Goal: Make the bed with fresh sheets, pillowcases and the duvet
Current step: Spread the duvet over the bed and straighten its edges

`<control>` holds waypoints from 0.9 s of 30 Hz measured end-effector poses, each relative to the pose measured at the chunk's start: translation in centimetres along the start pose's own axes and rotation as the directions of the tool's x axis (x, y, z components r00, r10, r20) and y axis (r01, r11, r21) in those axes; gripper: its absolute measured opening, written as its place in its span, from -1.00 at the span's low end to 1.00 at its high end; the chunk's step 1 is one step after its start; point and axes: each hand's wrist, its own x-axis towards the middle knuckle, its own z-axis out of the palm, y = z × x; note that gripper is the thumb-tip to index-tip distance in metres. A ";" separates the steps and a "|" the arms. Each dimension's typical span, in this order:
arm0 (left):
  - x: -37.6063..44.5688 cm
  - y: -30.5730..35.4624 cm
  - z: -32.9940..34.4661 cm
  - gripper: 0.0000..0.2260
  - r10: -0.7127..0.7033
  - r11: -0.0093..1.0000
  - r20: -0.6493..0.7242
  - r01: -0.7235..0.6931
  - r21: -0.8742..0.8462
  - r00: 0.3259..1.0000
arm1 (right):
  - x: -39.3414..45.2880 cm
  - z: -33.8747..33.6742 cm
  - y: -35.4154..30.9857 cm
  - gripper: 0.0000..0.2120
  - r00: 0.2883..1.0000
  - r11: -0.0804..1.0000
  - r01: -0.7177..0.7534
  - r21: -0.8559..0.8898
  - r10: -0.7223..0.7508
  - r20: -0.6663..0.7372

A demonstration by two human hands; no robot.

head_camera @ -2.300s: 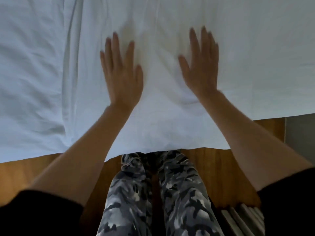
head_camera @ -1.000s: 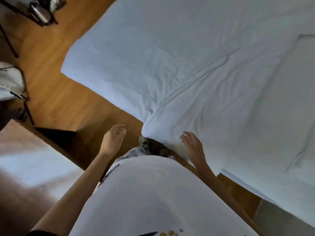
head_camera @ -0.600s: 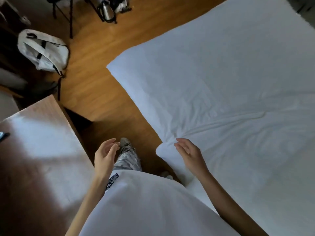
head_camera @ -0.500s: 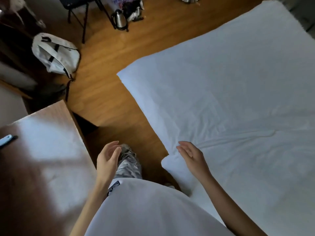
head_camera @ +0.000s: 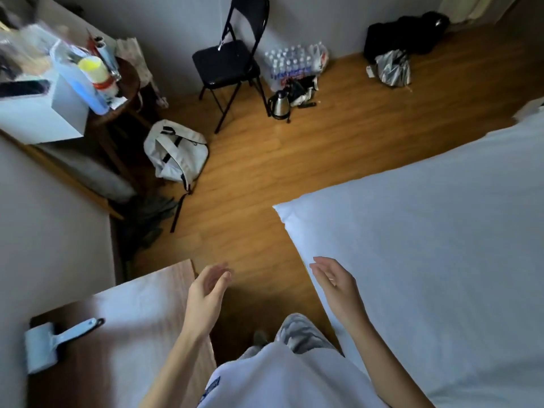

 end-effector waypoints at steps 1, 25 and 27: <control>1.8 0.7 -0.4 -0.85 0.003 1.000 -0.011 -0.003 -0.008 1.000 | 1.9 0.5 -0.9 -0.81 1.000 1.000 0.002 -0.010 -0.002 0.001; 56.0 25.0 -0.3 -0.89 0.050 0.992 0.096 -0.060 0.108 0.994 | 52.8 2.0 -24.7 -0.74 0.996 1.000 0.007 0.029 -0.005 -0.088; 60.3 25.7 1.3 -0.89 0.036 0.989 0.187 -0.062 0.133 0.982 | 54.9 1.9 -24.5 -0.75 0.986 0.997 -0.042 0.069 0.052 -0.160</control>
